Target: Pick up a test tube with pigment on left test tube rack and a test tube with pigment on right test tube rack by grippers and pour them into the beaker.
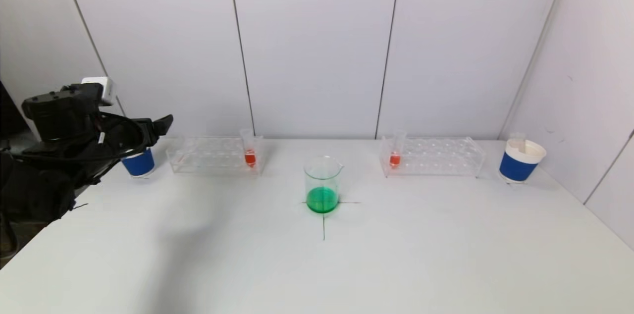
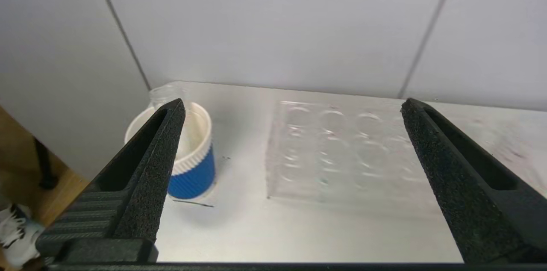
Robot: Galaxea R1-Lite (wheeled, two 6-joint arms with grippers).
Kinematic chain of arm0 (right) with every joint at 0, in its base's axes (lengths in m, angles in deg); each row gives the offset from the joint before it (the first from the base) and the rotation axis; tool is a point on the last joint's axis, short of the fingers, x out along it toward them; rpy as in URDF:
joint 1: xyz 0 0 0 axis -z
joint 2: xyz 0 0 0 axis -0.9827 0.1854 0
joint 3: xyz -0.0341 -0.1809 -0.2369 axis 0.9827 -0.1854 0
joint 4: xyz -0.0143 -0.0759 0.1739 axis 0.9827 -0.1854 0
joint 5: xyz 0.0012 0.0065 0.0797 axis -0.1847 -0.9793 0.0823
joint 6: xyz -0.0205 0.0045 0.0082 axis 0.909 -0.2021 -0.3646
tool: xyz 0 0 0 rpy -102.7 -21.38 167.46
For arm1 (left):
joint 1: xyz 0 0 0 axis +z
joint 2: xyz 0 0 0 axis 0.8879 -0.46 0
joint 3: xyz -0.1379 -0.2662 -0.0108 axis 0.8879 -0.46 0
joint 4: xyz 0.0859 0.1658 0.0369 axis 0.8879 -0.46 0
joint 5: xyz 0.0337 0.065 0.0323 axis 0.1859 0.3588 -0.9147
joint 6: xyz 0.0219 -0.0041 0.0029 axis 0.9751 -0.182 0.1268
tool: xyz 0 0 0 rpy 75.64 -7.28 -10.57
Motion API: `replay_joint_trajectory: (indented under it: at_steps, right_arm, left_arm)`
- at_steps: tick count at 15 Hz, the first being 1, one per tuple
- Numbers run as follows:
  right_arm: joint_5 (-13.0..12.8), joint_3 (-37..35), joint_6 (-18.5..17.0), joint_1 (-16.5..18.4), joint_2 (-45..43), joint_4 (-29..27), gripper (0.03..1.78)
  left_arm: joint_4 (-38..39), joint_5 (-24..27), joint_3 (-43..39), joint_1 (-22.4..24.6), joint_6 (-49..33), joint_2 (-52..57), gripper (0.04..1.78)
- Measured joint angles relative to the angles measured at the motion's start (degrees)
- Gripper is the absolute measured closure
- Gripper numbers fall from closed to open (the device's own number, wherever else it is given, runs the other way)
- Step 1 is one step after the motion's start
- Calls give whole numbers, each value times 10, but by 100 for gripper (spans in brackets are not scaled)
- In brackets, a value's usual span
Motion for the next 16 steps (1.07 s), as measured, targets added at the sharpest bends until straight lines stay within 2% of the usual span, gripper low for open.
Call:
replay_joint_trajectory:
  at_steps: [5, 10, 13, 16]
  right_arm:
    - [0, 0, 0, 0, 0, 0, 4]
    - [0, 0, 0, 0, 0, 0, 4]
    - [0, 0, 0, 0, 0, 0, 4]
    - [0, 0, 0, 0, 0, 0, 4]
  left_arm:
    - [-6, 75, -151, -10, -28, 171, 6]
    - [-28, 91, -280, -10, -43, 357, 6]
    - [-117, 91, -310, -9, -44, 498, 6]
    - [-265, 90, -314, -9, -45, 659, 6]
